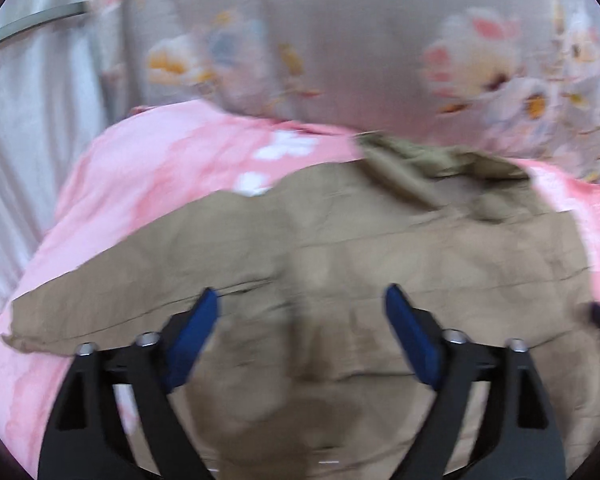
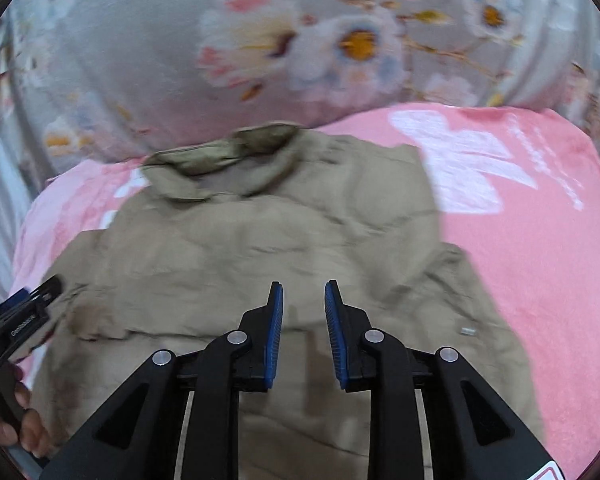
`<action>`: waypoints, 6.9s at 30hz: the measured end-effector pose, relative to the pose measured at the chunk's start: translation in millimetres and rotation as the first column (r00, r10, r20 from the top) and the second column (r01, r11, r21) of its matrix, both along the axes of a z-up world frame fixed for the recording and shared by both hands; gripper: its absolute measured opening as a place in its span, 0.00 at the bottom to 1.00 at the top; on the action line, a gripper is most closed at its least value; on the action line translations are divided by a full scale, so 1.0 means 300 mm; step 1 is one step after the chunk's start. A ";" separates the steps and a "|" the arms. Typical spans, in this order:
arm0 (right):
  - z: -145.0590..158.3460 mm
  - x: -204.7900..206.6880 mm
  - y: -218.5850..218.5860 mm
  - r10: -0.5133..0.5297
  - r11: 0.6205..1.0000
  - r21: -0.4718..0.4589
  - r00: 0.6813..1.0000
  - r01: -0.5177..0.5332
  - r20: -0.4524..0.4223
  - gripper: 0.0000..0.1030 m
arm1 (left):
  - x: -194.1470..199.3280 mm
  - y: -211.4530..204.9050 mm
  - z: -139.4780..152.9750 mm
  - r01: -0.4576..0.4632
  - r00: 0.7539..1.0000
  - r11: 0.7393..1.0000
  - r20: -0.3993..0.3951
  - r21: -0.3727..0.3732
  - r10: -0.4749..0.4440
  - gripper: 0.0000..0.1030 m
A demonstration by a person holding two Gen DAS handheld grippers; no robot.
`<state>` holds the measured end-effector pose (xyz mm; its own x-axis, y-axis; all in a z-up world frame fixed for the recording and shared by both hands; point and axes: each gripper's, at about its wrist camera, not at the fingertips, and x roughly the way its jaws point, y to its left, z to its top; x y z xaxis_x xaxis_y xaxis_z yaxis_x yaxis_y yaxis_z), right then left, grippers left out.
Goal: Fold large clothes
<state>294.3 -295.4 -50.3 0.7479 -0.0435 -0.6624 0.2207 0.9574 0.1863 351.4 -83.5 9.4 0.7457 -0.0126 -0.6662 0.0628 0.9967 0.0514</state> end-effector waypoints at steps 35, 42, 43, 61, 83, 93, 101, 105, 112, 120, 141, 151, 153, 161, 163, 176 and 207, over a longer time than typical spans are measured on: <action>-0.169 0.083 0.147 -0.057 0.990 -0.135 0.989 0.039 -0.137 0.30 | 0.002 0.048 -0.200 -0.066 0.992 0.996 -0.109 -0.065 0.059 0.94; -0.066 -0.284 0.347 0.056 0.991 -0.117 0.998 -0.056 -0.011 0.58 | -0.203 0.668 -0.112 -0.360 0.930 0.924 -0.125 -0.129 0.345 0.94; -0.078 -0.307 0.368 0.074 0.991 -0.107 0.997 -0.076 -0.020 0.58 | -0.213 0.763 -0.122 -0.414 0.907 0.901 -0.141 -0.133 0.396 0.94; -0.197 -0.361 0.433 0.074 0.990 -0.113 0.994 -0.082 -0.079 0.79 | -0.126 1.368 -0.203 -0.635 0.772 0.685 -0.326 -0.356 0.546 0.37; -0.092 -0.489 0.257 -0.059 0.998 -0.032 0.997 0.057 -0.040 0.81 | -0.119 0.112 0.382 0.157 0.987 0.951 0.026 -0.266 -0.156 0.06; -0.091 -0.596 0.038 -0.156 0.988 -0.019 0.987 0.155 -0.039 0.82 | -0.165 -0.296 0.053 0.249 0.940 0.938 -0.173 -0.241 -0.294 0.06; -0.090 -0.585 -0.048 -0.182 0.983 -0.001 0.983 0.182 -0.038 0.82 | -0.217 -0.308 -0.037 0.247 0.935 0.947 -0.204 -0.206 -0.288 0.23; -0.037 -0.536 -0.067 -0.163 0.987 -0.005 0.987 0.163 -0.006 0.82 | -0.246 -0.231 -0.032 0.238 0.936 0.946 -0.208 -0.219 -0.283 0.29; 0.009 -0.365 -0.130 -0.072 0.972 0.225 0.997 0.067 0.013 0.82 | -0.344 0.067 0.119 0.245 0.959 0.885 -0.035 -0.397 -0.281 0.93; -0.076 -0.203 -0.083 -0.044 0.905 0.418 0.995 0.079 -0.094 0.83 | -0.189 0.375 0.067 0.042 0.986 0.931 -0.133 -0.362 -0.097 0.92; 0.336 -0.006 -0.172 -0.073 0.989 -0.124 0.994 0.083 0.084 0.09 | 0.086 0.314 -0.087 0.058 0.987 0.993 -0.146 -0.103 -0.072 0.92; 0.070 0.094 -0.269 -0.095 0.994 -0.058 0.995 0.093 -0.026 0.09 | 0.251 0.249 -0.052 -0.041 0.981 0.979 -0.192 -0.201 0.002 0.82; 0.018 0.099 -0.277 -0.103 0.993 -0.068 0.993 0.100 -0.049 0.09 | 0.270 0.214 -0.104 -0.054 0.976 0.985 -0.216 -0.162 0.018 0.80; -0.135 0.106 -0.296 -0.108 0.992 -0.079 0.990 0.101 -0.096 0.10 | 0.270 0.204 -0.246 -0.076 0.973 0.994 -0.224 -0.082 0.056 0.85; -0.150 0.109 -0.279 -0.111 0.989 -0.106 0.989 0.101 -0.094 0.10 | 0.266 0.206 -0.258 -0.073 0.975 0.994 -0.214 -0.078 0.055 0.86; -0.172 0.122 -0.258 -0.141 0.981 -0.153 0.984 0.124 -0.111 0.18 | 0.239 0.157 -0.263 -0.076 0.983 0.996 -0.161 0.054 0.084 0.88; -0.177 0.207 0.153 0.090 0.991 -0.093 0.992 -0.098 -0.086 0.11 | 0.176 -0.078 -0.242 0.029 0.996 0.990 -0.085 0.141 -0.017 0.90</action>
